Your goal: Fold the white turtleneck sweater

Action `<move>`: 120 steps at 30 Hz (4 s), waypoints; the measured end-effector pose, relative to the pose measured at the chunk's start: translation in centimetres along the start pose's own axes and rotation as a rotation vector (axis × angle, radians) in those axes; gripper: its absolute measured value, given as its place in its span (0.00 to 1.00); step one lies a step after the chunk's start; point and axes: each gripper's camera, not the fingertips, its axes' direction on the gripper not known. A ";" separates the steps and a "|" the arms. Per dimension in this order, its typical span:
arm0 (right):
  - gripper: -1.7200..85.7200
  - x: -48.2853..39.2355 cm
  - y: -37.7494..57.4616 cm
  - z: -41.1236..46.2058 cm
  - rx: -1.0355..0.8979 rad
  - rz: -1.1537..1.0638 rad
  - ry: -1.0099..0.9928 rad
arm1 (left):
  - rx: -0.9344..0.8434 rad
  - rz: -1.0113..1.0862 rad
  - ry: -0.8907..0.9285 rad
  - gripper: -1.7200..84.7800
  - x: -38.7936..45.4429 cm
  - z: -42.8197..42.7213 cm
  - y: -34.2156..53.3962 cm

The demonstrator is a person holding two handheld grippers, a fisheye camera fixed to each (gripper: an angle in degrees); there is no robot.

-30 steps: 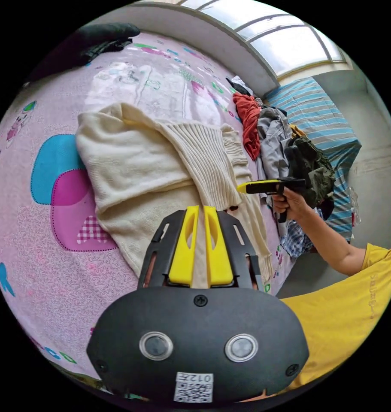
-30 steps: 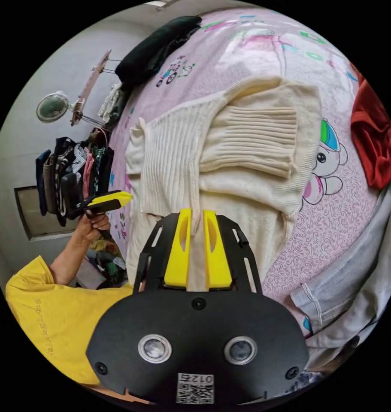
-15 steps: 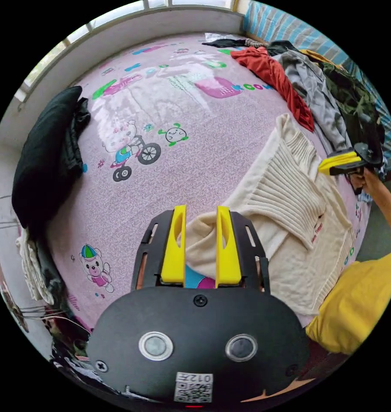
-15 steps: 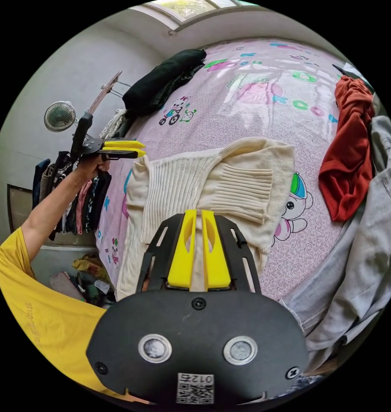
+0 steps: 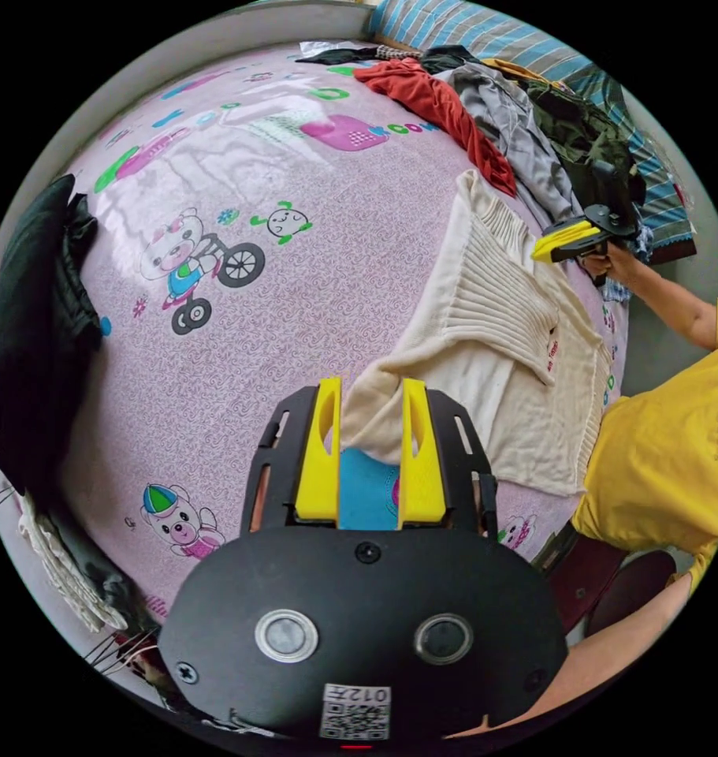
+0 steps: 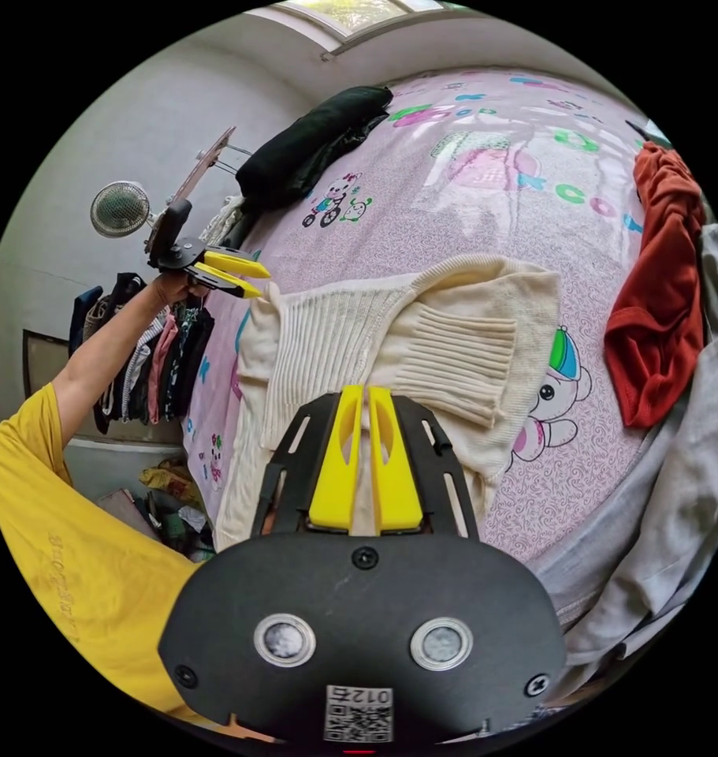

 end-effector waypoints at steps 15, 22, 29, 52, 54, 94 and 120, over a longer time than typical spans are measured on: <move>0.04 1.7 0.3 -1.5 0.085 0.076 0.193 | 0.064 -0.362 0.061 0.07 -1.1 2.6 3.4; 0.04 -0.5 4.4 -2.7 0.096 0.047 0.179 | 0.268 -0.508 0.151 0.06 -0.4 2.0 9.9; 0.04 -2.1 16.4 -5.9 0.070 0.084 0.182 | 0.494 -0.765 0.125 0.03 5.0 -1.4 21.6; 0.10 -0.4 46.4 -8.2 -0.091 0.334 -0.108 | 0.257 -0.903 0.489 0.13 42.4 11.6 38.8; 0.10 -0.2 46.8 -8.4 -0.099 0.325 -0.106 | 0.227 -0.910 0.435 0.12 42.8 11.8 38.9; 0.05 1.8 58.5 -29.1 0.099 0.331 -0.802 | 0.875 -0.941 1.025 0.05 52.2 3.3 63.8; 0.09 12.3 23.2 -17.6 0.243 0.654 -0.539 | 0.890 -1.147 0.965 0.12 18.4 10.3 44.9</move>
